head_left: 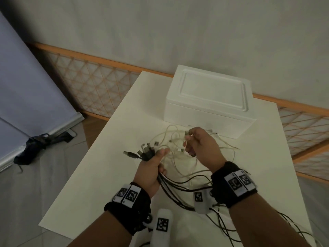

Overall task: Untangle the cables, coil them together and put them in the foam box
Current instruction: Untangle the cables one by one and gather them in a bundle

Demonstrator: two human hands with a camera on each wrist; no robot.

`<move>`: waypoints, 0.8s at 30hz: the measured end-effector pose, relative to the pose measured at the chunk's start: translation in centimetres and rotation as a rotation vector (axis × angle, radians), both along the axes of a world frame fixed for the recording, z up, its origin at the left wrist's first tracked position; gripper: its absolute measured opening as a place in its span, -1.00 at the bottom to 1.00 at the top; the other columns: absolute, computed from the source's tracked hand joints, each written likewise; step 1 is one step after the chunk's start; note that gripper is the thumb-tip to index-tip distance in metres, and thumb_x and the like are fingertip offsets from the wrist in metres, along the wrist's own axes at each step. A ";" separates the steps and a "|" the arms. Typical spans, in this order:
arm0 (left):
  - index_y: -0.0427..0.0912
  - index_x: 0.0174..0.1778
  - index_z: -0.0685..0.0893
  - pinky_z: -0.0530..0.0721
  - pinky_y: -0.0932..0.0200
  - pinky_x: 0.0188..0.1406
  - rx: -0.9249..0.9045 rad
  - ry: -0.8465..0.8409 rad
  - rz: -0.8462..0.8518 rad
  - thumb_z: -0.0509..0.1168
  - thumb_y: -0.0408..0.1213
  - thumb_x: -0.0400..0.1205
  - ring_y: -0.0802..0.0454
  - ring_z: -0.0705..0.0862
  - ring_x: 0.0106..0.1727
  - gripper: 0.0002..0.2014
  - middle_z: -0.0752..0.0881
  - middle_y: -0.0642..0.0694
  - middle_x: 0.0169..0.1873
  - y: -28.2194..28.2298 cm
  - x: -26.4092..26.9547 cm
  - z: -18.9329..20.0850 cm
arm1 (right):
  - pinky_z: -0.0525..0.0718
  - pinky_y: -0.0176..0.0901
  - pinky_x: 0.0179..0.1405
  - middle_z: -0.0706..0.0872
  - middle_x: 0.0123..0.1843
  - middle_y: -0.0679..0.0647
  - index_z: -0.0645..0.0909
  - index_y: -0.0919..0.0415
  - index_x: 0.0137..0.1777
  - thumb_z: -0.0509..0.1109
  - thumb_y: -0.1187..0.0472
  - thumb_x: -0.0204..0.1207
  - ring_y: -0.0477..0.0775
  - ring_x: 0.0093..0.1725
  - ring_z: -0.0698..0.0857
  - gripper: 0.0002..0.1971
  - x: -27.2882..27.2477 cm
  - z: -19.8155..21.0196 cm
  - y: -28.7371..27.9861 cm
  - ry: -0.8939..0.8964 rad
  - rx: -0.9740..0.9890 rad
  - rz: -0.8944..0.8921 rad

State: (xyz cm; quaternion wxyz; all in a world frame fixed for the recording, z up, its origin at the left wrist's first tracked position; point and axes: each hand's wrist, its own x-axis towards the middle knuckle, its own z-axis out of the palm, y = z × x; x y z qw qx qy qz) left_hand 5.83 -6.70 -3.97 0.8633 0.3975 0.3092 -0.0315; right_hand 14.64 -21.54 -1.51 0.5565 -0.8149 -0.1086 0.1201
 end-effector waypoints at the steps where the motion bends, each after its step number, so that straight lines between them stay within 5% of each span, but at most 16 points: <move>1: -0.20 0.00 0.78 0.45 0.27 -0.63 0.028 -0.023 -0.028 0.42 -0.25 0.56 0.16 0.35 -0.61 -0.85 0.75 0.00 -0.15 -0.3 0.4 0.3 | 0.60 -0.25 -0.43 0.71 -0.37 -0.03 0.53 0.05 -0.13 0.31 0.27 0.63 -0.13 -0.44 0.66 -0.87 -0.3 1.2 0.1 -0.024 -0.001 0.043; 5: 0.00 -0.14 0.82 0.44 0.21 -0.55 0.183 -0.177 -0.241 0.36 -0.35 0.63 0.14 0.37 -0.58 -0.82 0.72 -0.18 -0.10 -1.5 1.4 1.9 | 0.59 -0.31 -0.34 0.70 -0.34 -0.14 0.60 0.04 -0.16 0.44 0.25 0.53 -0.18 -0.34 0.67 -0.89 -1.0 3.0 0.6 -0.227 -0.082 0.116; 9: -0.15 -0.20 0.71 0.41 0.23 -0.57 0.221 -0.230 -0.261 0.30 -0.40 0.66 0.12 0.36 -0.60 -0.85 0.68 -0.17 -0.33 -2.1 1.4 2.7 | 0.61 -0.21 -0.18 0.71 -0.18 -0.14 0.65 0.01 -0.05 0.41 0.09 0.56 -0.11 -0.17 0.67 -0.96 -1.7 2.6 0.9 -0.308 -0.090 0.019; 12: -0.21 -0.30 0.61 0.37 0.29 -0.63 0.158 -0.276 -0.232 0.35 -0.29 0.60 0.15 0.33 -0.63 -0.84 0.48 -0.07 -0.52 -2.1 1.0 2.9 | 0.70 -0.07 -0.02 0.72 -0.17 -0.01 0.57 0.09 0.22 0.22 0.02 0.67 -0.01 -0.15 0.74 -0.76 -3.1 1.6 0.8 -0.054 0.038 0.042; 15: -0.21 -0.39 0.52 0.33 0.29 -0.65 0.118 -0.277 -0.196 0.38 -0.22 0.49 0.16 0.29 -0.67 -0.77 0.34 -0.01 -0.64 -1.5 0.8 3.4 | 0.69 -0.03 0.03 0.74 -0.17 0.16 0.62 0.21 0.13 0.22 0.26 0.68 0.10 -0.15 0.74 -0.83 -4.4 1.0 0.5 0.315 0.252 0.208; 19: -0.07 -0.46 0.41 0.30 0.25 -0.64 0.160 -0.124 -0.075 0.44 -0.28 0.51 0.15 0.24 -0.67 -0.66 0.30 0.05 -0.65 0.4 0.7 3.3 | 0.55 -0.32 -0.13 0.65 -0.26 -0.18 0.68 0.01 -0.13 0.34 0.34 0.45 -0.23 -0.24 0.61 -0.81 -4.6 -0.8 -0.8 -0.040 -0.383 0.354; 22: -0.11 -0.41 0.56 0.41 0.19 -0.42 0.207 -0.054 0.034 0.42 -0.26 0.57 0.13 0.42 -0.55 -0.75 0.52 0.00 -0.53 2.3 0.4 2.8 | 0.56 -0.24 0.04 0.71 -0.02 -0.05 0.74 0.11 -0.03 0.28 0.30 0.52 -0.05 0.03 0.66 -0.80 -4.5 -2.8 -2.5 -0.111 -0.711 0.279; 24: -0.13 -0.26 0.65 0.62 0.12 -0.10 0.129 -0.071 0.089 0.39 -0.25 0.59 0.11 0.62 -0.32 -0.87 0.72 -0.03 -0.36 3.4 0.1 2.7 | 0.53 -0.20 0.12 0.69 0.09 0.01 0.73 0.08 0.00 0.28 0.28 0.56 0.04 0.14 0.63 -0.80 -4.6 -3.7 -3.7 -0.114 -0.792 0.197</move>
